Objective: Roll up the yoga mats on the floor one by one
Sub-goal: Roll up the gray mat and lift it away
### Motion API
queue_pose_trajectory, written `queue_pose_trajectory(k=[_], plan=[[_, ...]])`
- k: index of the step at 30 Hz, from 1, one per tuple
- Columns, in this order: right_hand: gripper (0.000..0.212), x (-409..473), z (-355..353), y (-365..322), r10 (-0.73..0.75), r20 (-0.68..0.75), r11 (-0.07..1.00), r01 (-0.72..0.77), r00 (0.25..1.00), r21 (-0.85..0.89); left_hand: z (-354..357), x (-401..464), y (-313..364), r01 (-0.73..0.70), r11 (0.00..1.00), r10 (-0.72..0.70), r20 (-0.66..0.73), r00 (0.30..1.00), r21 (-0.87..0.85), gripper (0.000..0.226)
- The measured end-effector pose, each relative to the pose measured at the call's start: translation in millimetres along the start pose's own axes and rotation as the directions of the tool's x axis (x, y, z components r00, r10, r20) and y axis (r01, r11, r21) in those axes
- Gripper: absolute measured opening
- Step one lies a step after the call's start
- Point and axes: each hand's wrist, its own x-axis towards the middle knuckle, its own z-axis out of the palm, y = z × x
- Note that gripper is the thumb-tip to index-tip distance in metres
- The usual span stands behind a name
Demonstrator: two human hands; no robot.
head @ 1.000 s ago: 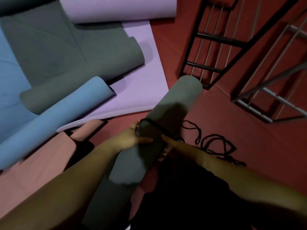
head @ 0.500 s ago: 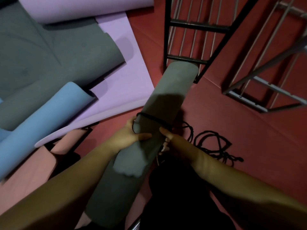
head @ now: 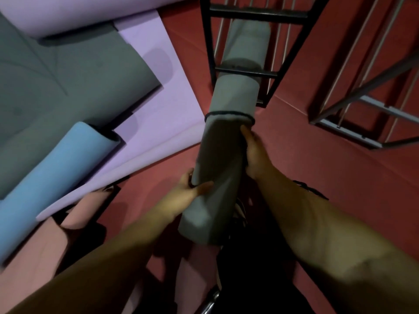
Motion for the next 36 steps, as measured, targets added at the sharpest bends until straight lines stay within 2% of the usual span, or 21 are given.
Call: queue_pose_trajectory(k=[2,5,8,9,12,17,19,21,24,25,26,29,30,32,34,36], plan=[[0.081,4,-3,-12,-0.053,-0.016,0.998,0.053,0.998,-0.038,11,7,0,-0.023,1.000,0.023,-0.014,1.000,0.014,0.073],[0.091,-1,-11,0,-0.057,0.040,0.983,0.063,0.998,-0.174,22,16,-11,-0.055,0.998,0.056,-0.044,0.997,0.034,0.089],[0.081,-32,-17,53,0.026,0.089,0.966,-0.002,0.996,-0.260,25,16,-24,0.005,1.000,-0.005,-0.041,0.999,0.010,0.096],[0.083,-43,-17,74,0.038,0.115,0.963,-0.005,0.993,-0.269,27,16,-27,0.012,1.000,-0.012,-0.030,0.999,0.010,0.096],[0.092,-62,-12,107,-0.036,0.100,0.964,0.061,0.994,-0.259,28,12,-30,-0.036,0.999,0.036,-0.019,0.999,-0.006,0.090],[0.064,-56,-11,72,-0.110,0.028,0.977,0.114,0.994,-0.179,27,13,-9,-0.130,0.991,0.130,-0.038,0.991,0.000,0.086],[0.054,-44,-12,51,-0.150,0.023,0.970,0.152,0.988,-0.187,30,24,6,-0.173,0.982,0.167,-0.086,0.982,-0.078,0.090],[0.057,-31,-9,30,-0.153,0.062,0.976,0.161,0.986,-0.146,33,38,19,-0.216,0.965,0.200,-0.117,0.973,-0.146,0.094],[0.068,-5,-2,3,-0.195,0.026,0.970,0.196,0.981,-0.141,31,53,44,-0.237,0.955,0.222,-0.104,0.970,-0.178,0.080],[0.071,2,0,-6,-0.210,0.010,0.967,0.209,0.978,-0.143,29,58,50,-0.245,0.949,0.229,-0.102,0.968,-0.199,0.084],[0.068,10,2,-15,-0.222,-0.008,0.967,0.219,0.975,-0.129,28,62,59,-0.249,0.950,0.233,-0.105,0.967,-0.186,0.090],[0.042,33,8,-35,-0.255,0.006,0.959,0.253,0.967,-0.124,28,74,77,-0.241,0.965,0.231,-0.099,0.968,-0.100,0.093],[0.043,37,7,-36,-0.267,0.008,0.956,0.266,0.964,-0.127,29,72,82,-0.240,0.967,0.233,-0.089,0.968,-0.082,0.088],[0.046,40,5,-38,-0.297,-0.005,0.945,0.293,0.955,-0.146,23,69,95,-0.213,0.977,0.215,-0.095,0.972,0.033,0.059],[0.049,39,-1,-35,-0.332,-0.036,0.931,0.321,0.943,-0.177,11,71,111,-0.155,0.962,0.205,-0.221,0.953,0.225,0.036],[0.049,39,-10,-34,-0.330,-0.033,0.924,0.316,0.943,-0.214,-2,84,140,-0.192,0.967,0.239,-0.343,0.908,0.165,0.033]])
